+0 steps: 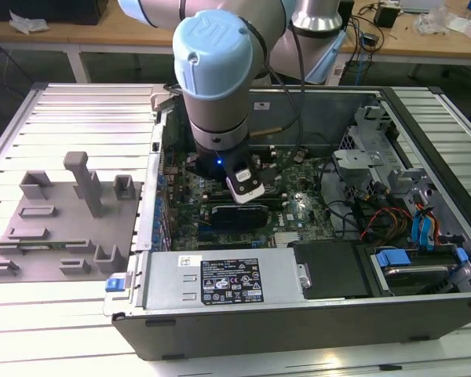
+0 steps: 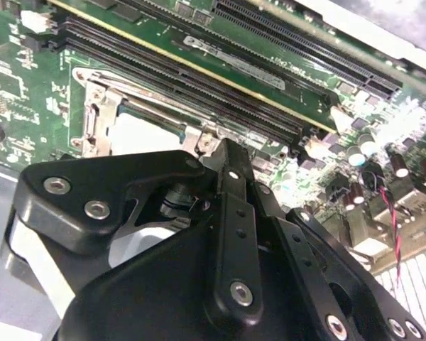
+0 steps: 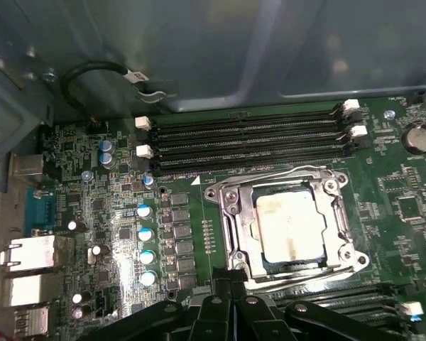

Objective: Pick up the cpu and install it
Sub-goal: 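Install the second cpu locking lever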

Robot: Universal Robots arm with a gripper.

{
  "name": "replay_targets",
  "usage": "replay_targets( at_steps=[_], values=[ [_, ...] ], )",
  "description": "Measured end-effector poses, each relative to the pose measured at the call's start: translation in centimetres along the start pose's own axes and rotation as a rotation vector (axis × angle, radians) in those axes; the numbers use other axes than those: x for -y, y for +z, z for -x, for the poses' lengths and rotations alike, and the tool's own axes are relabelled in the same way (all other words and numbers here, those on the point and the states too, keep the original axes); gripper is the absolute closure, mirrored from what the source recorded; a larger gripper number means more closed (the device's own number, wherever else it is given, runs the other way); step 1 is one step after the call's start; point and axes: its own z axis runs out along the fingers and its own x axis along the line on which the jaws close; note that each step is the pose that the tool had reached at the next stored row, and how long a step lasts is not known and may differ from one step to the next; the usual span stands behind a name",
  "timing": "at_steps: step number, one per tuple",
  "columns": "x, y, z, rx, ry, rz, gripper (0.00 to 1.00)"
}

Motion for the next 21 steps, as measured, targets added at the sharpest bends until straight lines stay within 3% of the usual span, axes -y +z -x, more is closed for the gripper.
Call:
replay_targets(
  at_steps=[2,4,7,14,21],
  values=[
    [-0.16,-0.46,0.15,-0.0028,0.002,-0.0103,0.89],
    [-0.26,-0.77,0.36,-0.0128,0.007,-0.0329,0.89],
    [-0.35,-0.81,0.89,-0.0221,0.012,-0.0622,0.89],
    [-0.78,-0.55,3.05,-0.0252,0.013,-0.0727,0.89],
    [-2.12,-0.12,3.65,-0.0242,0.012,-0.081,0.89]
  ],
)
